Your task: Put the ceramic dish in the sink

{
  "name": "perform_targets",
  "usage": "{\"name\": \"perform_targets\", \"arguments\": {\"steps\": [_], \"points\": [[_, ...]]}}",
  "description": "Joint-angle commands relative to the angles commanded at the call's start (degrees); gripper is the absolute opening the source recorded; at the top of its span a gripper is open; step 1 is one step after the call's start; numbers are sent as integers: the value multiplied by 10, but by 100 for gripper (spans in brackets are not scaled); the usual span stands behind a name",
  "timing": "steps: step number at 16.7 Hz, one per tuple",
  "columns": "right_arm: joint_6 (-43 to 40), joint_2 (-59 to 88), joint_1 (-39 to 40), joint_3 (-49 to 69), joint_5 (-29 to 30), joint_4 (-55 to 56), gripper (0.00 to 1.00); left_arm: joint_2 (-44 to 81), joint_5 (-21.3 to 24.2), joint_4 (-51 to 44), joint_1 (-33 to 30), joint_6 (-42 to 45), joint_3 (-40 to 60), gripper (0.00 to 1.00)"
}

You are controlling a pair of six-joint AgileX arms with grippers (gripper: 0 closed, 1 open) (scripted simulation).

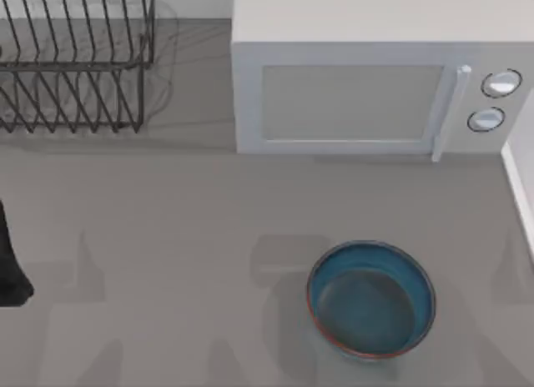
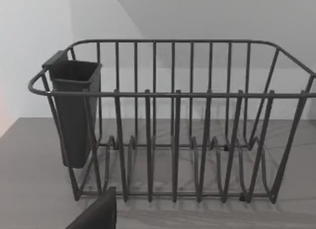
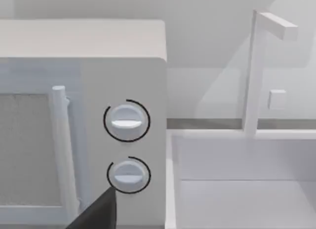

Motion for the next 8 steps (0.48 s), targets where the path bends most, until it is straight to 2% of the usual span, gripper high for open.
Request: {"name": "perform_targets", "arguments": {"steps": [4, 8], "points": [[9, 19, 9, 18, -1, -17, 100, 0, 0, 0, 0, 0, 0, 100], [54, 129, 55, 119, -2, -110, 100, 0, 0, 0, 0, 0, 0, 100]]}}
